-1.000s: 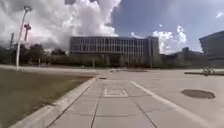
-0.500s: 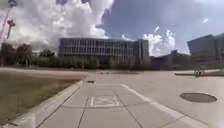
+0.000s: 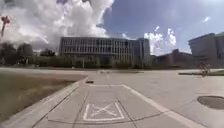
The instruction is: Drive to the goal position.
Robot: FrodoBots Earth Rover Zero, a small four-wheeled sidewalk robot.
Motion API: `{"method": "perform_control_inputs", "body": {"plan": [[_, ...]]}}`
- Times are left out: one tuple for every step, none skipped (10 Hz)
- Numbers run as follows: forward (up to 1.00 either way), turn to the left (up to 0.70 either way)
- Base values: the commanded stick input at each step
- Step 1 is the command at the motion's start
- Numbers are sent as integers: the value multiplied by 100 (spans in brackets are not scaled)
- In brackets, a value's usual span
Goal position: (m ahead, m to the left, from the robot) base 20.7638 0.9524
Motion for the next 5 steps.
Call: {"method": "perform_control_inputs", "body": {"plan": [[100,0],[100,0],[100,0],[100,0],[100,0]]}}
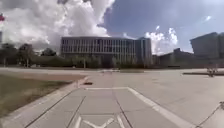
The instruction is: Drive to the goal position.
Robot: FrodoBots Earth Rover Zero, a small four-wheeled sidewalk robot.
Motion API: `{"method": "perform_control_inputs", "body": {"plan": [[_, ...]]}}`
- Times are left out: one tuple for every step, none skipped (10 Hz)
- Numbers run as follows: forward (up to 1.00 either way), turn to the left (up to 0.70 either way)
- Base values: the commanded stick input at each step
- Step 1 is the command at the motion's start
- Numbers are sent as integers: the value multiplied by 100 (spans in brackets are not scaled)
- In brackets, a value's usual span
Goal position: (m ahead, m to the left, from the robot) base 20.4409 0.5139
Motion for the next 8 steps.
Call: {"method": "perform_control_inputs", "body": {"plan": [[100,0],[100,0],[100,9],[100,40],[100,40],[100,2],[100,0],[100,0]]}}
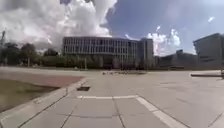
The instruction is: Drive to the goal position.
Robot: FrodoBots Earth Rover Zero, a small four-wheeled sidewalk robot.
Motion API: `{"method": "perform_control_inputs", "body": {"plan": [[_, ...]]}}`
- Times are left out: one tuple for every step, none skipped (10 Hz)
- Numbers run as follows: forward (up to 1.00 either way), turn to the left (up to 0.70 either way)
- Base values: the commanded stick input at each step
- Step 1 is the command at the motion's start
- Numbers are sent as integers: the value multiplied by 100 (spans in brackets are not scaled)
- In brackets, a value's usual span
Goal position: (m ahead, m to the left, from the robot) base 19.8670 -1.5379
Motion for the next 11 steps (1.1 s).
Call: {"method": "perform_control_inputs", "body": {"plan": [[100,0],[100,0],[100,0],[100,0],[100,0],[100,0],[100,0],[100,0],[100,0],[100,0],[100,0]]}}
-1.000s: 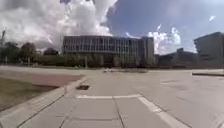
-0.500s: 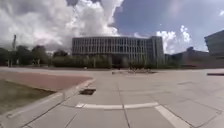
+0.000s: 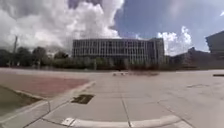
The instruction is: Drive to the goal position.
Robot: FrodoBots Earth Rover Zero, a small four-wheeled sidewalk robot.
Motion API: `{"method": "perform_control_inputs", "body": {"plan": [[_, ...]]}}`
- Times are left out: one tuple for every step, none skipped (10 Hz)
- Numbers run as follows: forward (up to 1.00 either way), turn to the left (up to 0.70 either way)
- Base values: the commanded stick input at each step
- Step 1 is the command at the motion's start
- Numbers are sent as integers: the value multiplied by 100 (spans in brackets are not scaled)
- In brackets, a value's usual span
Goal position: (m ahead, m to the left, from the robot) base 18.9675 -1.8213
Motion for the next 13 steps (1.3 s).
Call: {"method": "perform_control_inputs", "body": {"plan": [[100,0],[100,0],[100,0],[100,0],[100,0],[100,0],[100,0],[100,0],[100,0],[100,0],[100,0],[100,0],[100,0]]}}
